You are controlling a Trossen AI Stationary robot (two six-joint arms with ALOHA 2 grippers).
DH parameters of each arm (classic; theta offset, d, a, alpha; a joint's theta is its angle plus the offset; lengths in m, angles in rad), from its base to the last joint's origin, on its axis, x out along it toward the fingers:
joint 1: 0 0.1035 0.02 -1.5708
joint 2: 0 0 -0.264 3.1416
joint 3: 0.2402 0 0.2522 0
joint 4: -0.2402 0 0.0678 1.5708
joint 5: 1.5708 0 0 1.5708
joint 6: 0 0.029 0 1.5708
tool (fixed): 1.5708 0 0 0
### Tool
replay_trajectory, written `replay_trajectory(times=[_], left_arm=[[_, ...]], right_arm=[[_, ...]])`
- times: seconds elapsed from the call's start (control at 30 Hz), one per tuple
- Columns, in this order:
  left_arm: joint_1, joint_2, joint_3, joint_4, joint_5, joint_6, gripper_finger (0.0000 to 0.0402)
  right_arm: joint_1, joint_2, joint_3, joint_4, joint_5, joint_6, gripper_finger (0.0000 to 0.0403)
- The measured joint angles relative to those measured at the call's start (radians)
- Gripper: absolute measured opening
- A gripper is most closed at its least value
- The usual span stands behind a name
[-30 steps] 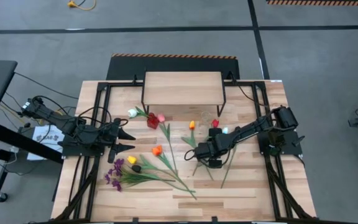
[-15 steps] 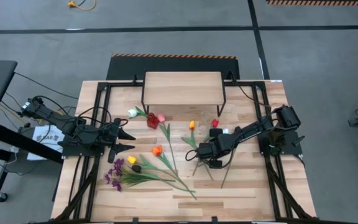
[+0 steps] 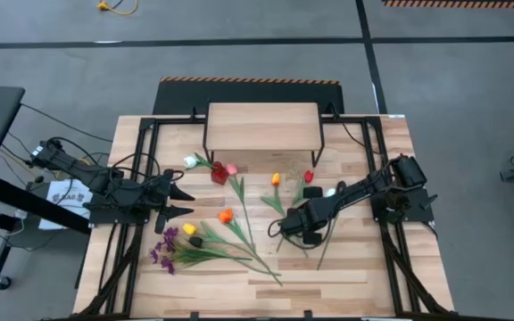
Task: Pick and place flowers into a vace then onto a shelf
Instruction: Put the white flower into the red flower vase
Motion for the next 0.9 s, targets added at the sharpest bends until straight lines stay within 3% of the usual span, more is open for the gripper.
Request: replay_trajectory(times=[0.3, 0.5, 0.73, 0.9], left_arm=[[0.0, 0.0, 0.0, 0.0, 0.0, 0.0, 0.0167], [0.0, 0.0, 0.0, 0.0, 0.0, -0.001, 0.0167], [0.0, 0.0, 0.0, 0.0, 0.0, -0.001, 0.0167], [0.0, 0.0, 0.0, 0.0, 0.001, -0.001, 0.0167]], right_arm=[[0.043, -0.003, 0.068, -0.185, 0.099, 0.099, 0.0], [0.044, -0.005, 0.074, -0.194, 0.126, 0.109, 0.0], [0.017, -0.006, 0.075, -0.188, 0.123, 0.091, 0.0003], [-0.011, -0.007, 0.065, -0.172, 0.068, 0.04, 0.0035]])
